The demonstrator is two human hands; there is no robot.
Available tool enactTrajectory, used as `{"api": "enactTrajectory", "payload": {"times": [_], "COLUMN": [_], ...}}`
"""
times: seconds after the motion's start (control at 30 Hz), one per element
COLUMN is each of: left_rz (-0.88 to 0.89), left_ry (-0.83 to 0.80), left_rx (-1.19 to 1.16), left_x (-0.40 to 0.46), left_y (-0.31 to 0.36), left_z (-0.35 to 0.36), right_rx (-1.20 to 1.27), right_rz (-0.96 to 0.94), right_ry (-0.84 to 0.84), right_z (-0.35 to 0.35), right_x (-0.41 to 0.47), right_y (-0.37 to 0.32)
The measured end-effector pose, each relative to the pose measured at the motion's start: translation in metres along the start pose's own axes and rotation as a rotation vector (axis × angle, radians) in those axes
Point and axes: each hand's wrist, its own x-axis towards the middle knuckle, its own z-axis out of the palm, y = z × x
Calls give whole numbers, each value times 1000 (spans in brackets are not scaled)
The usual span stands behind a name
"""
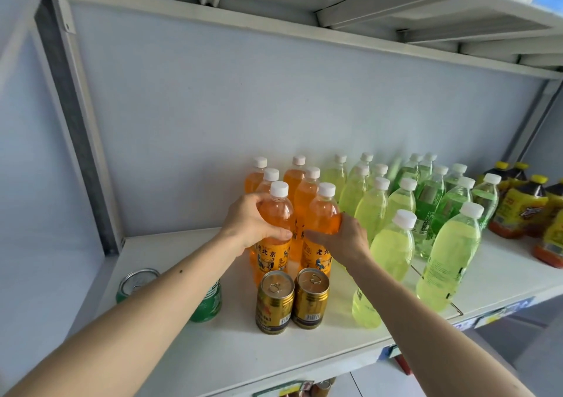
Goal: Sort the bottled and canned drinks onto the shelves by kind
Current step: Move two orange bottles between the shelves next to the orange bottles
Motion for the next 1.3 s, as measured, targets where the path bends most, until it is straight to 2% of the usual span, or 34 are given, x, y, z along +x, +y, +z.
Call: {"api": "enactTrajectory", "payload": {"times": [0.4,1.03,1.3], "left_rz": [17,12,75], "left_ry": [-38,-70,-38], "left_rx": [42,20,19], "left_x": [-5,-15,-20], "left_y": [-1,1,-10], "left_z": [11,6,12], "right_rx": [44,-98,-10], "right_rz": [0,-47,-19], "right_ry": [-67,-99,-85], "right_z": [2,-3,-2], "right_x": [0,-8,-21], "right_y": [5,9,9]}}
